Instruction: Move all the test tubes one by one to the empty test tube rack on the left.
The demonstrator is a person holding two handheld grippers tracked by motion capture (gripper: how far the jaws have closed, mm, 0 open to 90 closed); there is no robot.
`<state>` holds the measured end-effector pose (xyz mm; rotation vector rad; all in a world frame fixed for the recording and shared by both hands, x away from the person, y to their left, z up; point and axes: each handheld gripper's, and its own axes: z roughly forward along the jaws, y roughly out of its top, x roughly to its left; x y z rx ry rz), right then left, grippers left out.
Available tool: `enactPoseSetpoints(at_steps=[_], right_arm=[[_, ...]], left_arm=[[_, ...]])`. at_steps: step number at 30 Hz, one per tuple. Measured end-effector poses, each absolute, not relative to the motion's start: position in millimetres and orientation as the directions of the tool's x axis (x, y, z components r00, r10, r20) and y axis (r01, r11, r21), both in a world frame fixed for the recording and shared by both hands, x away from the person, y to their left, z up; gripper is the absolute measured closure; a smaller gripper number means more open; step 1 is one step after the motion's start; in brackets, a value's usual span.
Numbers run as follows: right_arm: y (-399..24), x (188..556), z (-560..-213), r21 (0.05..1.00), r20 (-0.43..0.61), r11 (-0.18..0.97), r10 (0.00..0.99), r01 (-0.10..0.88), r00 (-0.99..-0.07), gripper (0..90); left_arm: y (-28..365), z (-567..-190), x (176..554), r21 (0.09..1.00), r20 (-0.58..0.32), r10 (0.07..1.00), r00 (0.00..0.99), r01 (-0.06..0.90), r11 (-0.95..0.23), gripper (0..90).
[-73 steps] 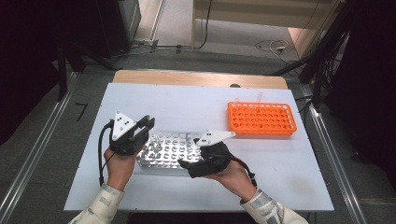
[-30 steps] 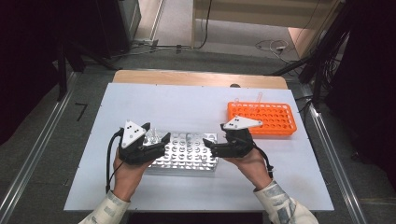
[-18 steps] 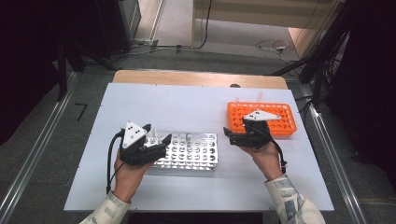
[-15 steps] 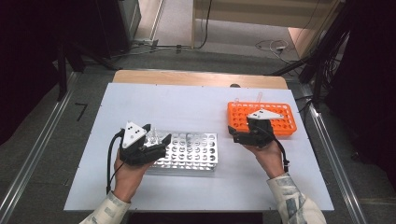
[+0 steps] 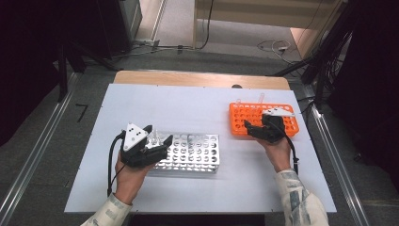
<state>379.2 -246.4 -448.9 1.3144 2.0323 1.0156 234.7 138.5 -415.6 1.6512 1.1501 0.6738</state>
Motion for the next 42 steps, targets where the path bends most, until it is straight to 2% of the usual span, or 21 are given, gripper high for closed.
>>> enactPoseSetpoints(at_steps=[5, 14, 23, 34, 42], right_arm=[[-245, 393, -459, 0.813, -0.026, 0.243, 0.923, 0.529, -0.383, 28.5], [-244, 406, -469, 0.835, -0.017, 0.219, 0.927, 0.504, -0.375, 52.5], [-237, 412, -465, 0.841, -0.016, 0.228, 0.917, 0.491, -0.398, 70.7], [-238, 412, -464, 0.84, -0.012, 0.219, 0.922, 0.496, -0.386, 72.9], [-241, 404, -440, 0.862, -0.003, 0.2, 0.921, 0.465, -0.39, 73.1]], left_arm=[[138, -416, 235, 0.925, -0.083, 0.912, 0.401, 0.371, -0.079, 23.2], [139, -416, 236, 0.925, -0.083, 0.915, 0.394, 0.371, -0.076, 23.4], [140, -417, 236, 0.925, -0.084, 0.916, 0.393, 0.373, -0.075, 23.5], [140, -417, 236, 0.925, -0.086, 0.915, 0.393, 0.373, -0.073, 23.6], [140, -417, 236, 0.926, -0.09, 0.914, 0.394, 0.372, -0.069, 23.6]])
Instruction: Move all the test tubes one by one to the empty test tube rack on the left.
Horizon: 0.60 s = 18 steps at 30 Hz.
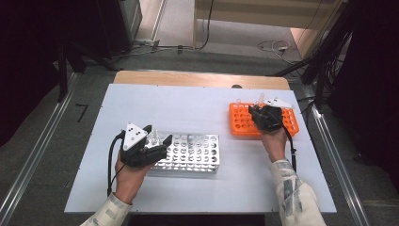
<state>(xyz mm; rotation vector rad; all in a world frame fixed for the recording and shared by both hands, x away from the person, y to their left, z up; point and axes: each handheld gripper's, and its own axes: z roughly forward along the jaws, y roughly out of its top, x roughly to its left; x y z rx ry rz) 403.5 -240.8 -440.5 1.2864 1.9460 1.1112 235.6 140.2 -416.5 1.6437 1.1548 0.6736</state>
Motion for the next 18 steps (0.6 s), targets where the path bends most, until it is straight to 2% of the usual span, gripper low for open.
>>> enactPoseSetpoints(at_steps=[6, 18], right_arm=[[-240, 390, -418, 0.869, 0.003, 0.201, 0.911, 0.451, -0.413, 73.1], [-222, 354, -390, 0.869, 0.039, 0.245, 0.833, 0.431, -0.552, 73.1]], left_arm=[[141, -416, 235, 0.926, -0.09, 0.915, 0.393, 0.37, -0.068, 23.5], [139, -415, 233, 0.925, -0.089, 0.912, 0.401, 0.373, -0.074, 23.4]])
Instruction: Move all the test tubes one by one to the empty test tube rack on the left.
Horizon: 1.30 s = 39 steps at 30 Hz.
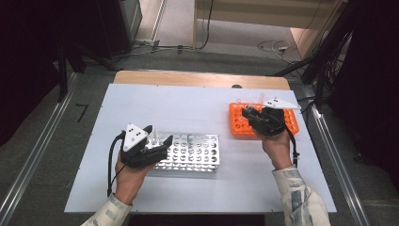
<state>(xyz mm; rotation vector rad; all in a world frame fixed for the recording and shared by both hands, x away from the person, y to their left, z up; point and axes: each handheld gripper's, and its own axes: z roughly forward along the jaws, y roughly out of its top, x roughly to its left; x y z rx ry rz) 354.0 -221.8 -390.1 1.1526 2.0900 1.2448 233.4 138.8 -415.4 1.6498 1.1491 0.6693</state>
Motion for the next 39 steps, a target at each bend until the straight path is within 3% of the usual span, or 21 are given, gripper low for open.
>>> enactPoseSetpoints(at_steps=[21, 35, 39], right_arm=[[-132, 298, -390, 0.841, 0.042, 0.41, 0.602, 0.354, -0.797, 73.1], [-95, 279, -401, 0.816, 0.026, 0.486, 0.511, 0.314, -0.859, 73.0], [-85, 275, -403, 0.812, 0.019, 0.501, 0.49, 0.3, -0.871, 73.0]], left_arm=[[129, -408, 227, 0.93, -0.077, 0.897, 0.435, 0.356, -0.093, 17.7], [113, -392, 211, 0.942, -0.093, 0.822, 0.561, 0.316, -0.109, 31.8], [111, -392, 210, 0.944, -0.097, 0.806, 0.584, 0.31, -0.111, 42.8]])
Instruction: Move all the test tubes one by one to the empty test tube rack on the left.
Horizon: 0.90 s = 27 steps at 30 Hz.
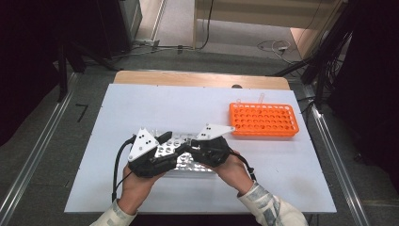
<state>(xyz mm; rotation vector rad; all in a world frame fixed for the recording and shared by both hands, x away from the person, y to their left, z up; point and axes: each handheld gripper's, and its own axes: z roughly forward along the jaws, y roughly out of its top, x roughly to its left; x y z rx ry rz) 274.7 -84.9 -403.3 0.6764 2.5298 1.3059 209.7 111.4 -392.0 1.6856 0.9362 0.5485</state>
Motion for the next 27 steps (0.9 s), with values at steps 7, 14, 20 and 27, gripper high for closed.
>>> enactPoseSetpoints(at_steps=[7, 14, 20, 27], right_arm=[[-72, 270, -405, 0.811, 0.01, 0.516, 0.459, 0.276, -0.888, 72.9], [-65, 269, -407, 0.813, 0.012, 0.517, 0.446, 0.269, -0.895, 72.9], [-65, 266, -404, 0.815, 0.008, 0.517, 0.443, 0.263, -0.896, 72.9], [-64, 267, -405, 0.813, 0.013, 0.518, 0.442, 0.267, -0.897, 72.9]], left_arm=[[109, -394, 211, 0.944, -0.087, 0.788, 0.61, 0.303, -0.13, 58.5], [109, -395, 212, 0.942, -0.08, 0.786, 0.613, 0.303, -0.141, 67.8], [109, -396, 213, 0.942, -0.072, 0.791, 0.608, 0.302, -0.146, 72.7], [109, -396, 214, 0.941, -0.068, 0.799, 0.598, 0.305, -0.149, 74.8]])
